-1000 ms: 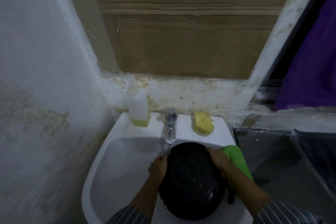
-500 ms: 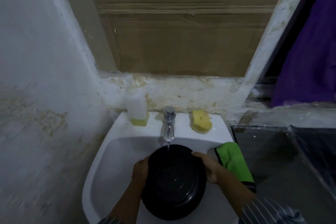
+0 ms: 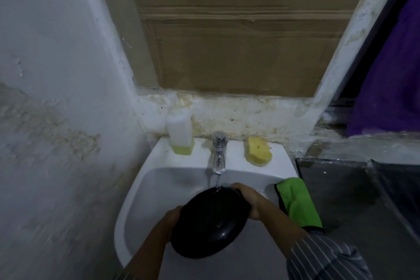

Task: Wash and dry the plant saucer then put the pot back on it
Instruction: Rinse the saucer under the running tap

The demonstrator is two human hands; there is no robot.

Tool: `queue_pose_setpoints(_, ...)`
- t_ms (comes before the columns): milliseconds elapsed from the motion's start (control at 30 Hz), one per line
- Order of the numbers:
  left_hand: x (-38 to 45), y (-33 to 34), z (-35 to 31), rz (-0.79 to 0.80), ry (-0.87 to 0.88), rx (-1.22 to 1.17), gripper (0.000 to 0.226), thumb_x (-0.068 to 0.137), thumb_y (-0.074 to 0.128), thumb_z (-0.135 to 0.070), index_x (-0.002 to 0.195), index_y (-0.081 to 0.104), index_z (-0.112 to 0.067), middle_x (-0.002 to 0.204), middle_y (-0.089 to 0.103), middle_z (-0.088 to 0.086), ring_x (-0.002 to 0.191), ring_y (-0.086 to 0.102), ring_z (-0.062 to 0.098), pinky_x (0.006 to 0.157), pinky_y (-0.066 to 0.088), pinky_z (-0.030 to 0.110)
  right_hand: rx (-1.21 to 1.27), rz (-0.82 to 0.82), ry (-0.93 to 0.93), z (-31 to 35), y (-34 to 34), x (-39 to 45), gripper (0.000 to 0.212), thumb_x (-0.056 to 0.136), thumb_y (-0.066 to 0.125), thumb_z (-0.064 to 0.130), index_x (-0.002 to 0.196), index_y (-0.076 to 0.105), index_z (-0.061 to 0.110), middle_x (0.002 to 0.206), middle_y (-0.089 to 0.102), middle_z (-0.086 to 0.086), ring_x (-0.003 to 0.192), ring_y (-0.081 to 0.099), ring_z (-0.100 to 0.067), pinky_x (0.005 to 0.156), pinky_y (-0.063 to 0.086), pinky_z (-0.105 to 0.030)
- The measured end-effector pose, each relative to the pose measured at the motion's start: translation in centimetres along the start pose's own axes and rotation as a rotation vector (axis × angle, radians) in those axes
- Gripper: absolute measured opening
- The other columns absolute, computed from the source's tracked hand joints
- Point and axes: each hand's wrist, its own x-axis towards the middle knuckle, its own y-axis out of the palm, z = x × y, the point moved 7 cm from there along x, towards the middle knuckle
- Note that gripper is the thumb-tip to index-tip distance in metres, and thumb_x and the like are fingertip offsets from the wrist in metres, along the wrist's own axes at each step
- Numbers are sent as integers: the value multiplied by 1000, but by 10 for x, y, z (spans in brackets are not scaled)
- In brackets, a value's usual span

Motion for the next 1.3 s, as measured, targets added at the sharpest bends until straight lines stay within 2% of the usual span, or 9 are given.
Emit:
queue_pose_setpoints(133, -14, -1, 1, -2, -24, 35, 25, 93, 47, -7, 72, 61, -3, 63, 51, 10, 52, 47, 22, 46, 42, 25, -259, -92, -49, 3, -7, -8, 15, 85, 58, 13, 76, 63, 3, 51, 64, -3, 42, 60, -13, 40, 42, -15)
queue_pose_setpoints(400, -41, -5, -12, -87, -37, 208, 27, 94, 46, -1, 71, 59, 5, 62, 61, 14, 52, 57, 26, 49, 50, 27, -662, -41, -41, -20, -19, -32, 30, 91, 50, 31, 115, 57, 14, 94, 52, -5, 77, 56, -19, 59, 44, -24)
queue_pose_setpoints(500, -41, -17, -16, -182, -21, 127, 19, 93, 37, 2, 103, 54, 4, 78, 52, 9, 63, 51, 21, 62, 48, 36, -488, 105, -64, -25, -11, -49, 42, 86, 57, 51, 121, 53, 29, 114, 48, 7, 100, 54, -22, 58, 57, -39)
queue_pose_setpoints(633, -43, -34, -13, -230, -17, -8, 45, 92, 32, 5, 137, 33, 10, 80, 47, 11, 63, 46, 20, 40, 51, 28, -483, 351, -240, -21, -10, -74, 44, 86, 64, 33, 127, 51, 42, 131, 44, 13, 116, 46, -21, 69, 58, -37)
queue_pose_setpoints(767, -46, -33, -8, -236, -18, 14, 40, 93, 41, 1, 132, 40, 11, 111, 57, 27, 68, 51, 25, 36, 49, 22, -912, 286, -580, -15, -12, -83, 54, 83, 69, 12, 131, 50, 26, 126, 54, 8, 111, 55, -16, 78, 50, -16)
queue_pose_setpoints(867, -51, -12, -1, -57, -15, -37, 31, 90, 57, -20, 107, 62, 6, 84, 65, 15, 84, 62, 31, 45, 51, 17, -1056, 123, -655, -9, -15, -81, 41, 89, 55, 5, 126, 53, 22, 99, 63, 11, 79, 58, 11, 68, 41, -2)
queue_pose_setpoints(967, -60, 4, 12, 71, -165, -234, 47, 92, 43, -43, 97, 59, 1, 69, 67, 19, 65, 62, 33, 50, 56, 33, -1048, 42, -610, -4, -27, -77, 37, 91, 45, 5, 113, 56, 33, 71, 57, 20, 50, 56, 11, 44, 37, -5)
queue_pose_setpoints(1100, -66, 3, 17, 10, -208, -93, 65, 86, 34, -69, 74, 52, -8, 56, 51, 10, 47, 52, 18, 44, 45, 19, -1082, -23, -495, -4, -38, -64, 22, 94, 42, 15, 76, 53, 22, 65, 57, 1, 46, 52, -3, 45, 40, -18)
queue_pose_setpoints(1300, -68, -11, 16, -169, -108, 78, 68, 82, 31, -76, 58, 45, -14, 51, 40, 4, 32, 33, 11, 33, 25, 12, -1057, -15, -348, -6, -24, -45, 18, 92, 43, 14, 83, 55, 4, 62, 55, -7, 37, 51, -3, 41, 42, -18)
